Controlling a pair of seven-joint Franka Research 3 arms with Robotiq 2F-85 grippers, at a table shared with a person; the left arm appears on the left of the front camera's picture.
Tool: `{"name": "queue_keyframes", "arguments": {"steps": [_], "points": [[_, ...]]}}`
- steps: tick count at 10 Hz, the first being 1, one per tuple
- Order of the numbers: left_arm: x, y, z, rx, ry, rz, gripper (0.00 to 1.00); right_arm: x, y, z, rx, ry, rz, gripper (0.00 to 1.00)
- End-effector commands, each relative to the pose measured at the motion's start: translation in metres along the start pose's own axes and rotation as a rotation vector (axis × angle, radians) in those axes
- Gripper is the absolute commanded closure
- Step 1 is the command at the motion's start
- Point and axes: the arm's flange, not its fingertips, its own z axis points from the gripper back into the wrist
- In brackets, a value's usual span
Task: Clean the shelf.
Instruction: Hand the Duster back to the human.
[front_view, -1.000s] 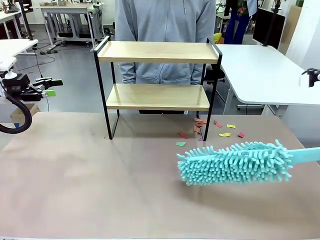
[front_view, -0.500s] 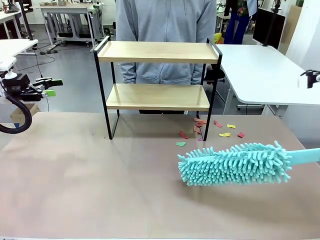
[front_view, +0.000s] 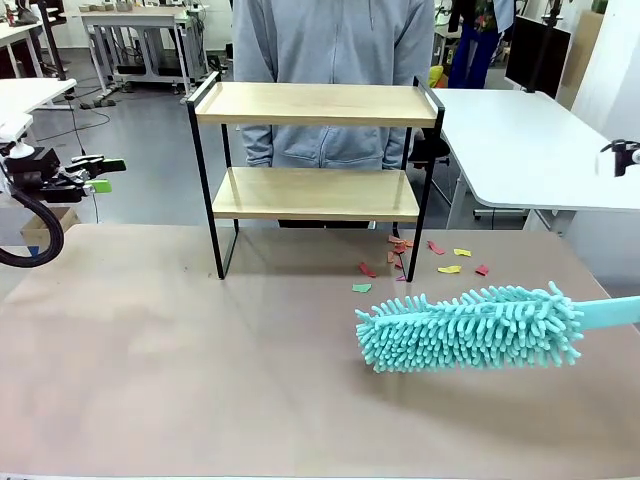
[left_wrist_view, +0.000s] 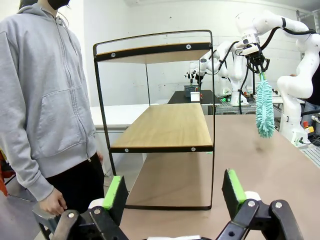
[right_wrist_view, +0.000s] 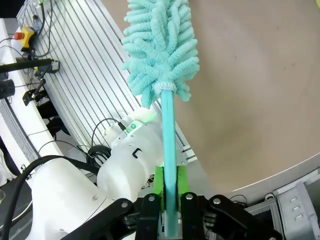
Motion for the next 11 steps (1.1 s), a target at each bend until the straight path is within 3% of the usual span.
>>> {"name": "queue_keyframes", "arguments": {"steps": [1,3,4,7,11], "points": [[0.003,-0.001,0.0,0.003,-0.004,-0.013,0.0,0.001,0.004,0.001,0.014,-0.015,0.01,0.87],[0.0,0.0,0.0,0.0,0.0,0.0,0.0,0.0,0.0,0.0,0.0,0.0,0.0,0.87],[0.014,-0.011,-0.017,0.019,0.059,-0.009,0.0,0.023,-0.015,0.003,-0.001,0.005,0.197,0.87],[0.045,-0.061,-0.049,0.074,0.093,0.005,0.0,0.069,-0.057,0.014,-0.068,-0.106,0.319,0.87],[0.068,-0.146,-0.08,0.164,0.139,-0.031,0.0,0.112,-0.084,0.024,-0.134,-0.29,0.545,0.87]]}}
